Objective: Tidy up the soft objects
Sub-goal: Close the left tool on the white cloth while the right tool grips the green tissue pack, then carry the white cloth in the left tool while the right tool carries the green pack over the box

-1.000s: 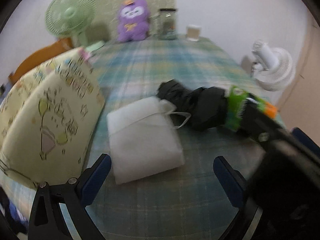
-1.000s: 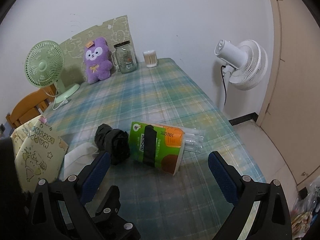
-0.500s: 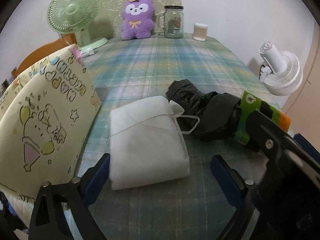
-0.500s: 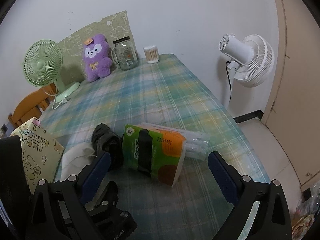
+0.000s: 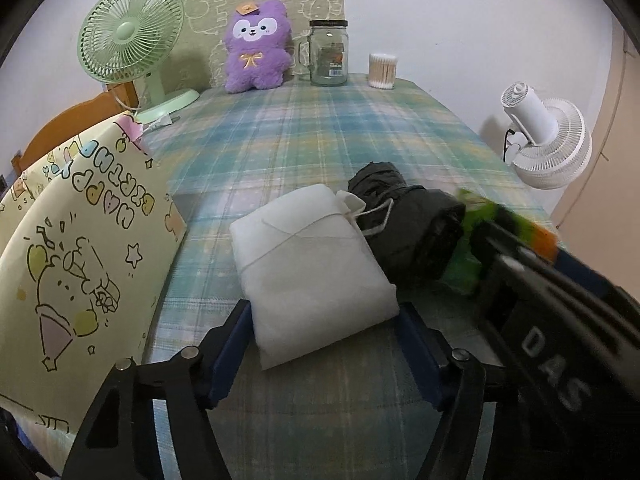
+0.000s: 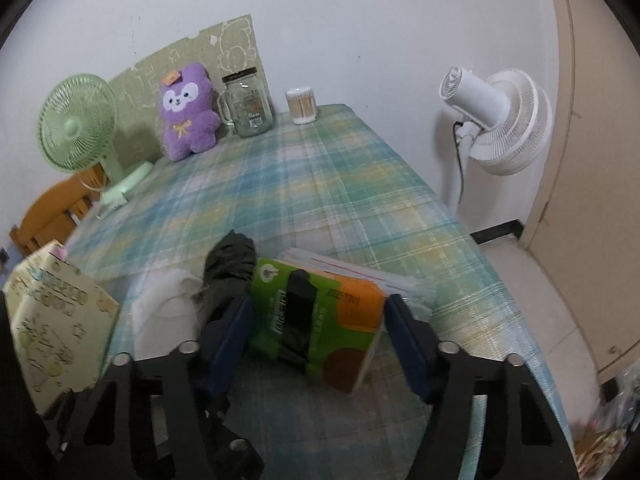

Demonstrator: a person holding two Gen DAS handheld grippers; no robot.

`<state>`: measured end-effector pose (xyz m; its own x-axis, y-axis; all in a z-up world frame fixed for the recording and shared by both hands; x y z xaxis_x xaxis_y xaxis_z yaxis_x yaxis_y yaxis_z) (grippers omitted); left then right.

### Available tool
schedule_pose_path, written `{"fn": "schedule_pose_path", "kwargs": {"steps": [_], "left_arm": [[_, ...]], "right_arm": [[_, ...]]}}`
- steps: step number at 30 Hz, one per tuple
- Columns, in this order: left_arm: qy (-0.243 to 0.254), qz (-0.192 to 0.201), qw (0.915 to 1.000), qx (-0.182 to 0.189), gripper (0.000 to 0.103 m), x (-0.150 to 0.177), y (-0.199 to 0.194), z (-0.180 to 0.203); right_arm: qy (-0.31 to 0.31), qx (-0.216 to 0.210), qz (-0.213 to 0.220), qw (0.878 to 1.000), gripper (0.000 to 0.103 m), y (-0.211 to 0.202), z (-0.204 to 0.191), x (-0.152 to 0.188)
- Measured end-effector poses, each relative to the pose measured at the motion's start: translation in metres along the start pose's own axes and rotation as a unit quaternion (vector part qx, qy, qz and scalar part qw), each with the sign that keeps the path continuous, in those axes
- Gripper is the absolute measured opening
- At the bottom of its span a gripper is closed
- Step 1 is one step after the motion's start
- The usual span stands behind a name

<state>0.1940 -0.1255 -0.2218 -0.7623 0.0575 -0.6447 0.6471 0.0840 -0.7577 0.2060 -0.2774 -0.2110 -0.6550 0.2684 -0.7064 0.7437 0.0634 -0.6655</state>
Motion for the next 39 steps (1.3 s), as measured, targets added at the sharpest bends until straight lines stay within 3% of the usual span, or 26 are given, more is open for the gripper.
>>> {"fn": "schedule_pose_path", "kwargs": {"steps": [7, 14, 22, 39], "left_arm": [[0.018, 0.004, 0.9998, -0.004, 0.069, 0.002, -0.003, 0.002], [0.033, 0.009, 0.9994, -0.004, 0.067, 0.009, -0.010, 0.004], [0.048, 0.010, 0.9988, 0.003, 0.067, 0.018, -0.024, 0.005], [0.063, 0.056, 0.9964, 0.009, 0.067, 0.017, -0.071, 0.003]], "right_arm": [[0.007, 0.007, -0.005, 1.000, 0.033, -0.003, 0.005, 0.006], [0.019, 0.005, -0.001, 1.000, 0.024, -0.016, 0.007, 0.012], [0.028, 0.007, 0.004, 1.000, 0.021, -0.034, 0.009, 0.020], [0.036, 0.009, 0.050, 0.998, 0.018, -0.086, 0.004, 0.024]]}}
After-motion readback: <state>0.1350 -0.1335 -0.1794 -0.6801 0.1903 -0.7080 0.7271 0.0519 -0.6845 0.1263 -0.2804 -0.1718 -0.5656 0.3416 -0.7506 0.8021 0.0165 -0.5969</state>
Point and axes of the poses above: each gripper's, at about its wrist camera, not at the fingertips, and y roughly the way its jaws point, z to its right, x to its underside, the point moved 6 cm from there along y, roughly the way its jaws point, and after that the axes turned 7 degrees about y, right-handed, at the moved point
